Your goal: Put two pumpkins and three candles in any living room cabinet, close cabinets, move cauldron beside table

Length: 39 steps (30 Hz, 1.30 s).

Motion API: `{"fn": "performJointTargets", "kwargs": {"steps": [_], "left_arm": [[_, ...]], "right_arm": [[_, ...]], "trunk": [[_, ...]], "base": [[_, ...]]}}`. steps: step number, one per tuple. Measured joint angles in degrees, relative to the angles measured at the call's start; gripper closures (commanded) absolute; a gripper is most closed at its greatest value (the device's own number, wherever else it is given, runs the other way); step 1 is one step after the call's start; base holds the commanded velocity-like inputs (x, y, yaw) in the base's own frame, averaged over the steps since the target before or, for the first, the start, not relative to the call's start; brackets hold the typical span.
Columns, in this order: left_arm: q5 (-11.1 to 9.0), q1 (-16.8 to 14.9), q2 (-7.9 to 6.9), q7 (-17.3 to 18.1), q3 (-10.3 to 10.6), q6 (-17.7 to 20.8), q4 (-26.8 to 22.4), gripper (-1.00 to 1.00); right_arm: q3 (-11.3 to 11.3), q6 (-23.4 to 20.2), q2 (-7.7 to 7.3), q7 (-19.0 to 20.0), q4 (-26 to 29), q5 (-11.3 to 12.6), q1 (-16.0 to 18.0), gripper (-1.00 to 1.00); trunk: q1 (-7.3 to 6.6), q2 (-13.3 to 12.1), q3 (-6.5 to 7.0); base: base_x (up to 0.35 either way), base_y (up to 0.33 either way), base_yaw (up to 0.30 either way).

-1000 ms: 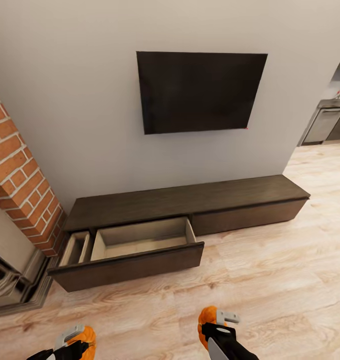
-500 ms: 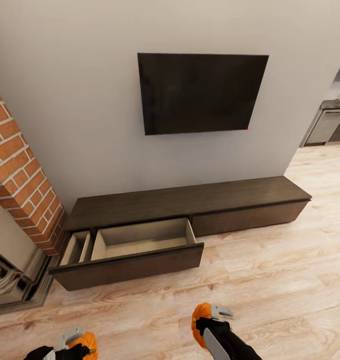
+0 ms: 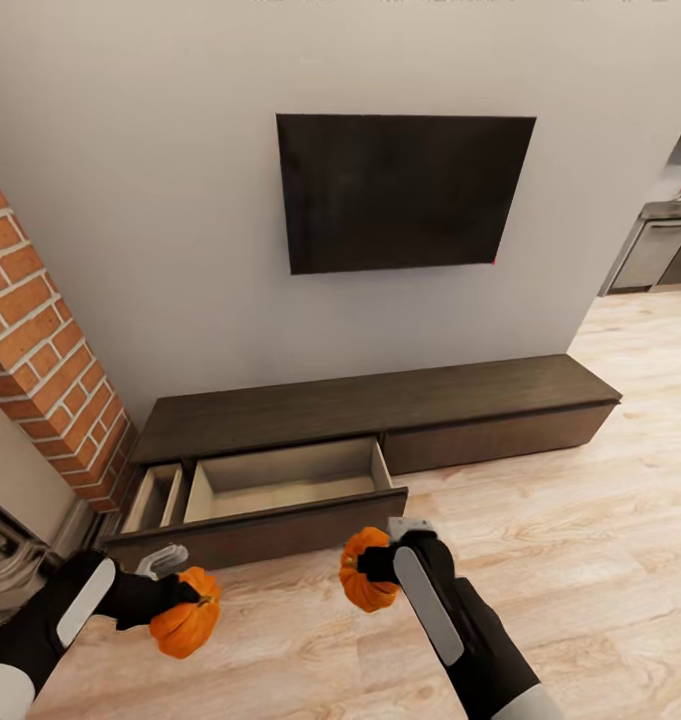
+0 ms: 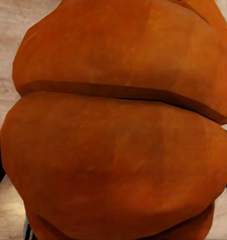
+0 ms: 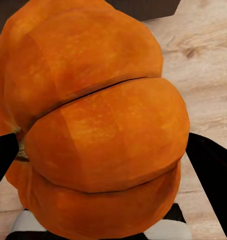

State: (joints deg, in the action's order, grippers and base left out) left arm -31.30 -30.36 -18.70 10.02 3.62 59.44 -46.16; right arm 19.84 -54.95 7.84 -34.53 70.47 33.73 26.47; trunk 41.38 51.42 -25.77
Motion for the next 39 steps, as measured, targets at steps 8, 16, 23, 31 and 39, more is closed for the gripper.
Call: {"fn": "performJointTargets", "kwargs": {"steps": [8, 16, 23, 31, 39], "left_arm": [[-0.37, 0.12, 0.39, -0.21, 0.17, 0.03, -3.02, 1.0], [-0.57, 0.13, 0.59, 0.02, -0.09, -0.19, -2.98, 1.0], [-0.74, 0.13, 0.52, 0.17, -0.07, -1.12, -2.8, 1.0], [-0.39, 0.13, 0.58, 0.18, -0.02, -1.21, -2.78, 1.0], [-0.89, 0.13, 0.68, 0.0, 0.02, -1.31, -2.79, 1.0]], "right_arm": [[0.44, -2.69, 0.7, -0.42, 2.62, -1.36, -0.02, 1.0], [-0.31, 0.3, 0.75, 0.1, 0.76, -0.64, -0.02, 1.0], [-0.02, 2.5, 0.85, -0.27, 0.07, -1.25, -0.01, 1.0], [0.34, 3.18, 1.47, -0.41, 0.17, -0.92, -0.02, 1.0], [0.28, 2.95, 2.07, -0.32, 2.58, -1.43, -0.01, 1.0]], "trunk": [[-1.75, -3.21, 1.43], [-2.86, -5.24, 2.33], [-2.86, -5.24, 2.36], [-2.86, -5.24, 2.39], [-2.86, -5.23, 2.39]], "base": [[0.0, 0.0, 0.0], [0.0, 0.0, 0.0], [0.0, 0.081, 0.093], [0.0, 0.186, 0.256], [0.073, 0.015, 0.037]]}}
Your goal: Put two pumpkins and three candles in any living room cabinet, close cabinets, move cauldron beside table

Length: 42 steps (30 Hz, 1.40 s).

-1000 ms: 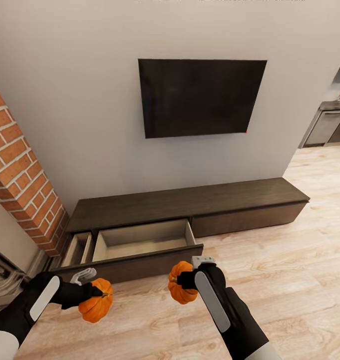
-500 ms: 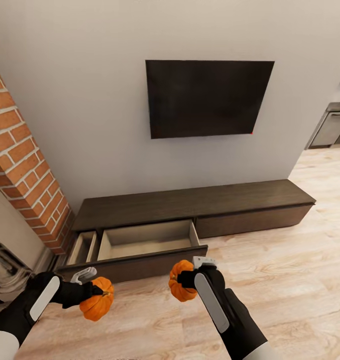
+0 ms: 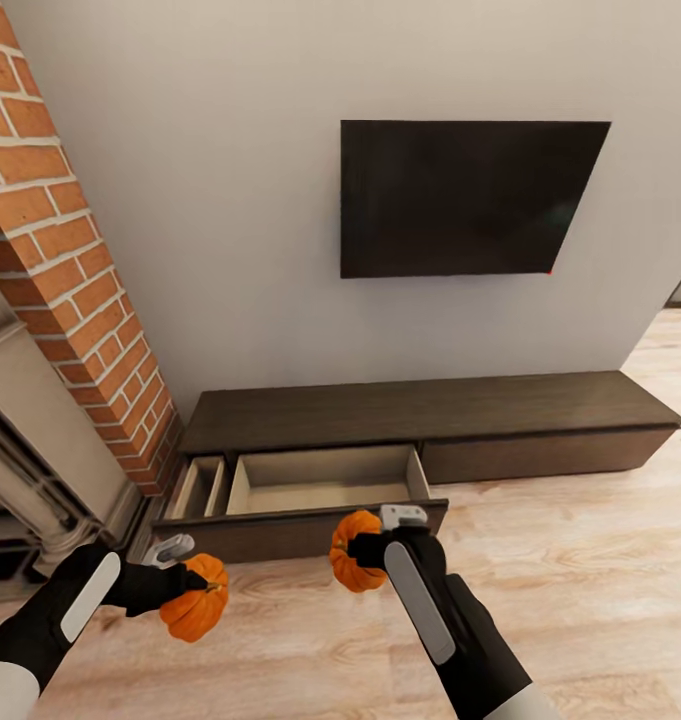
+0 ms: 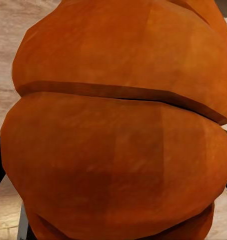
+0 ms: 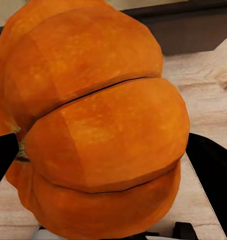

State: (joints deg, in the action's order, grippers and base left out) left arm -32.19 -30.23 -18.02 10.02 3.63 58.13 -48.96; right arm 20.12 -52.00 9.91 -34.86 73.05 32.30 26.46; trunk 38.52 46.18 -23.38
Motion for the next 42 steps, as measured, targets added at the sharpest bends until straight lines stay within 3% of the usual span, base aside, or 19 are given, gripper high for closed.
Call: {"fn": "performJointTargets", "kwargs": {"steps": [4, 9, 11, 12, 14, 16, 19, 24, 42], "left_arm": [[0.14, 0.0, -0.02, 0.05, -0.24, 0.2, 0.0, 1.0], [-0.03, -0.01, -0.06, 0.16, -2.8, 0.58, -0.13, 1.0], [-0.94, -0.01, -0.08, 1.26, -3.66, 0.83, -0.2, 1.0], [-2.4, 0.02, -0.16, 2.87, -4.02, 0.9, -0.23, 1.0], [-7.29, 0.32, -0.55, 9.44, -4.71, 1.03, -0.26, 1.0], [-7.01, 0.43, -1.19, 13.96, -4.85, 0.49, -0.14, 1.0], [-7.74, 0.5, -1.57, 17.04, -4.86, 0.2, -0.1, 1.0], [-8.37, 0.52, -1.66, 18.22, -4.92, 0.2, -0.09, 1.0], [-8.15, 0.62, -1.67, 18.36, -5.03, 0.23, -0.08, 1.0]], "right_arm": [[-0.33, -0.15, -0.34, 0.2, 0.38, 0.5, -0.01, 1.0], [-0.29, -0.27, -0.07, 0.35, 0.48, 0.89, 0.0, 1.0], [-0.32, -0.41, -0.1, 0.45, 0.96, 0.93, 0.0, 1.0], [-0.37, -0.46, -0.17, 0.5, 1.66, 0.89, 0.01, 1.0], [-0.64, -0.58, -0.48, 1.09, 3.79, 0.97, 0.01, 1.0], [-1.1, -0.49, -0.68, 2.98, 4.98, 2.57, 0.0, 1.0], [-2.79, -0.43, -0.86, 7.32, 5.63, 4.66, -0.02, 1.0], [-5.29, -0.46, -0.95, 11.49, 5.57, 5.23, -0.09, 1.0], [-5.7, -0.16, -1.02, 11.95, 5.09, 5.19, -0.1, 1.0]], "trunk": [[0.0, 0.0, 0.0], [-0.87, -1.59, 0.71], [-1.31, -2.39, 1.07], [-1.53, -2.79, 1.26], [-1.97, -3.59, 1.62], [-2.41, -4.39, 1.97], [-3.07, -5.6, 2.51], [-3.73, -6.82, 3.05], [-3.73, -6.82, 3.05]], "base": [[0.02, 0.0, 0.0], [0.002, 0.0, 0.0], [0.0, 0.0, 0.0], [0.0, 0.0, 0.0], [0.0, 0.0, 0.0], [0.0, 0.0, 0.0], [0.0, 0.0, 0.0], [0.0, 0.0, 0.0], [0.299, 0.0, 0.0]]}}
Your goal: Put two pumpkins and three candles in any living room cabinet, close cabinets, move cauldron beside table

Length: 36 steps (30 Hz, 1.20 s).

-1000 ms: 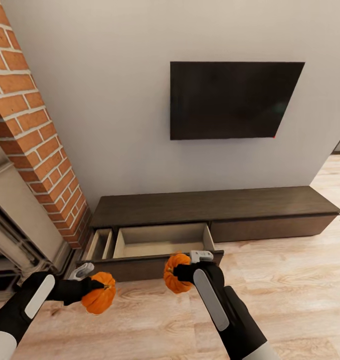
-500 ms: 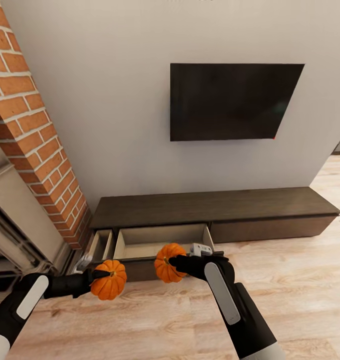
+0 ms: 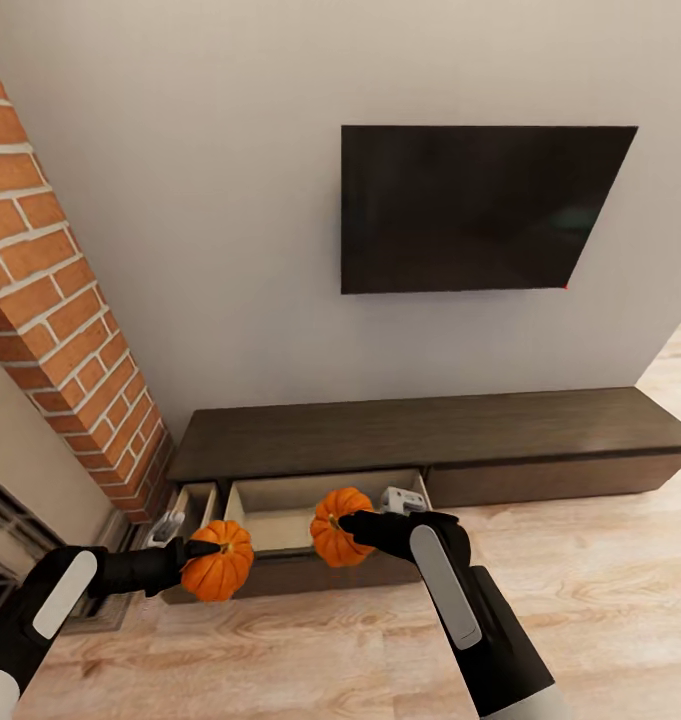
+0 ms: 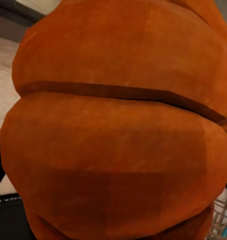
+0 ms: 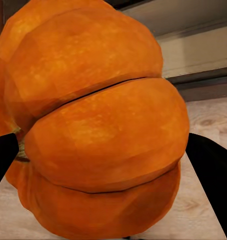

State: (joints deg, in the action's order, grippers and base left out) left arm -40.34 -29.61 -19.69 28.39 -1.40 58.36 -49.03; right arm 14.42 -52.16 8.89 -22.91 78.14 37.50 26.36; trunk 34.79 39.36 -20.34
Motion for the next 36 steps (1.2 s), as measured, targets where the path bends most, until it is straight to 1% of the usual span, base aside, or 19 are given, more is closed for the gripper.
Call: {"fn": "performJointTargets", "kwargs": {"steps": [4, 7, 9, 26, 33, 36], "left_arm": [[-0.01, 0.0, 0.0, 0.0, 0.0, -0.02, 0.0, 1.0], [0.1, 0.0, 0.0, 0.0, 0.0, -0.03, 0.0, 1.0], [0.12, 0.0, 0.0, 0.0, 0.0, -0.04, 0.01, 1.0], [0.29, 0.0, 0.09, 0.0, 0.0, -0.14, 0.01, 1.0], [0.73, 0.0, 0.33, -0.25, 0.24, -0.33, 0.01, 1.0], [0.34, 0.0, 0.45, -0.63, 0.42, -0.18, -0.01, 1.0]], "right_arm": [[-0.09, -0.03, -0.03, -0.01, -0.03, -0.05, 0.0, 1.0], [-1.11, -0.12, -0.02, 0.02, -0.41, -0.24, 0.0, 1.0], [-1.39, -0.09, -0.02, 0.07, -0.7, -0.11, 0.0, 1.0], [-1.44, -0.21, 0.08, -0.22, -1.27, -0.67, 0.08, 1.0], [-0.81, -0.46, 0.62, -0.91, -8.03, -1.02, 0.64, 1.0], [-0.74, -0.4, 0.86, -1.77, -9.76, -0.98, 0.94, 1.0]], "trunk": [[0.0, 0.0, 0.0], [0.0, 0.0, 0.0], [0.0, 0.0, 0.0], [0.0, 0.0, 0.0], [0.0, -0.01, -0.01], [0.0, 0.0, 0.0]], "base": [[0.335, 0.0, 0.0], [0.335, 0.0, 0.0], [0.335, 0.0, 0.0], [0.335, 0.0, 0.0], [0.306, -0.016, 0.0], [0.098, -0.019, 0.0]]}}
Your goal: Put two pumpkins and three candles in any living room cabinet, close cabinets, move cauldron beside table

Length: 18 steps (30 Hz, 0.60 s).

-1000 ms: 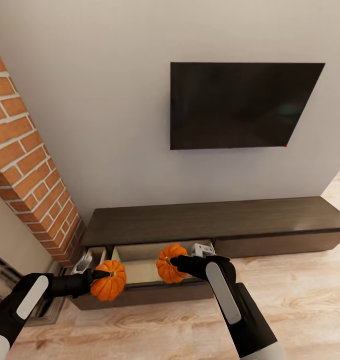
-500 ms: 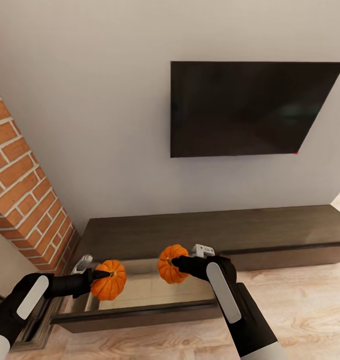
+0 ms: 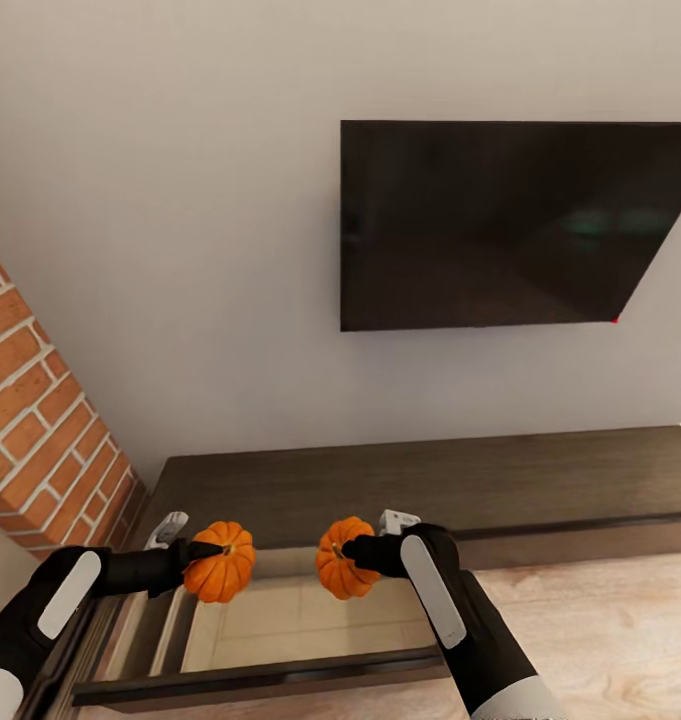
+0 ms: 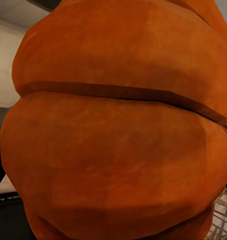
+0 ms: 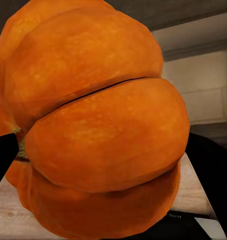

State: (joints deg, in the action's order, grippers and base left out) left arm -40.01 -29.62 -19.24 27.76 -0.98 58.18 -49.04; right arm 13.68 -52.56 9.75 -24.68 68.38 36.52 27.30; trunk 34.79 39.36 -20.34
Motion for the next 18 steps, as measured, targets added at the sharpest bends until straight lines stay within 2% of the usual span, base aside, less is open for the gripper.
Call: {"fn": "performJointTargets", "kwargs": {"steps": [4, 7, 9, 14, 18], "left_arm": [[0.12, 0.0, 0.46, -0.63, 0.31, 0.08, 0.01, 1.0], [0.75, 0.0, 0.92, -3.23, 0.31, 0.02, 0.01, 1.0], [1.15, 0.03, 2.22, -8.56, 0.3, -0.04, 0.02, 1.0], [0.9, 0.02, 5.82, -17.35, 0.23, -0.2, 0.04, 1.0], [0.65, 0.0, 8.03, -23.1, 0.25, -4.12, 0.06, 1.0]], "right_arm": [[0.03, -0.02, 0.24, -3.53, -1.59, -0.02, 0.18, 1.0], [0.03, 0.04, 0.24, -5.74, -2.16, -0.03, 0.2, 1.0], [0.03, 0.13, 0.24, -6.64, -3.75, -0.01, 0.26, 1.0], [0.04, 0.57, 0.24, -6.98, -7.71, -0.01, 1.68, 1.0], [0.04, 0.94, 0.24, -7.01, -11.45, -0.2, 2.75, 1.0]], "trunk": [[0.0, 0.0, 0.0], [0.0, 0.0, 0.0], [0.0, -0.01, -0.01], [0.0, 0.0, -0.01], [0.0, 0.0, 0.0]], "base": [[0.02, -0.004, 0.0], [0.004, -0.001, 0.0], [0.0, 0.0, 0.0], [0.0, 0.0, 0.0], [0.0, 0.0, 0.0]]}}
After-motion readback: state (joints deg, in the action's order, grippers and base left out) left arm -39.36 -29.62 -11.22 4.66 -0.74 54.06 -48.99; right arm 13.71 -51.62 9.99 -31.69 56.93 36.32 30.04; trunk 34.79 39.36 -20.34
